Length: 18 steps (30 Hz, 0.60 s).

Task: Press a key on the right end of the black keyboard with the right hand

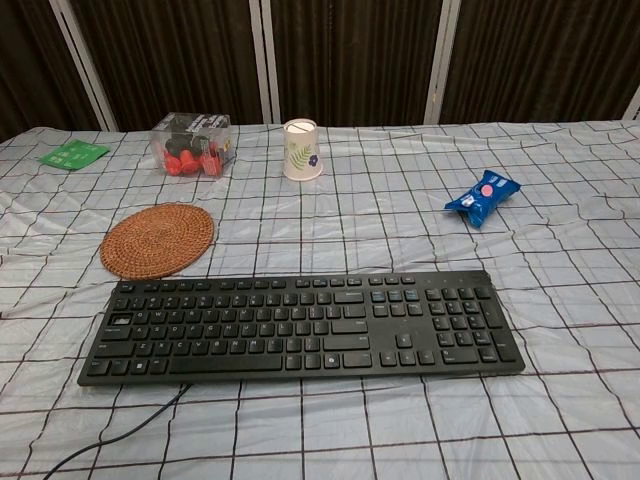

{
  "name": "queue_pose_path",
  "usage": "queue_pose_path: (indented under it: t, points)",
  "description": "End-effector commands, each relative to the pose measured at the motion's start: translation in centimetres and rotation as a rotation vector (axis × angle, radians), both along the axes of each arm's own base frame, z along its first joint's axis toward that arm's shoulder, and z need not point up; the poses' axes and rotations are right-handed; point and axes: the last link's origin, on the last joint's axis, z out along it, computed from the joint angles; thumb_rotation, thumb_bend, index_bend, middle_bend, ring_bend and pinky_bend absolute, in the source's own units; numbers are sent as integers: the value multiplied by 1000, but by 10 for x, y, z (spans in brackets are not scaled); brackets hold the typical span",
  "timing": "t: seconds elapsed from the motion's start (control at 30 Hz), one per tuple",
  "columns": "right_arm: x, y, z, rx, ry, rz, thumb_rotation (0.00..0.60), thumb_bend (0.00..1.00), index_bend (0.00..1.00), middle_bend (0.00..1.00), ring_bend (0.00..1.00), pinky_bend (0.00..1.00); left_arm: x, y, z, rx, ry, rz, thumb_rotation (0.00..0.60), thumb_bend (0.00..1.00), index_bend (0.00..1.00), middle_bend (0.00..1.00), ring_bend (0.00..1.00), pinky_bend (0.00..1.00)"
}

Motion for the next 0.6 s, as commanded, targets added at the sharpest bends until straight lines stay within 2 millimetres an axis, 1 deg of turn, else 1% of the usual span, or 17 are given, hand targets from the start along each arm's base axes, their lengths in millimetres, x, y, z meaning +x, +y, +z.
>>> queue_pose_path:
  t: [0.03, 0.6]
  points:
    - [0, 0, 0, 0, 0, -1, 600, 102, 3, 0, 0, 0, 0, 0, 0, 0, 0, -1, 600, 73, 0, 0, 0, 0]
    - [1, 0, -2, 13, 1, 5, 600, 101, 2, 0, 0, 0, 0, 0, 1, 4, -2, -2, 600, 73, 0, 0, 0, 0]
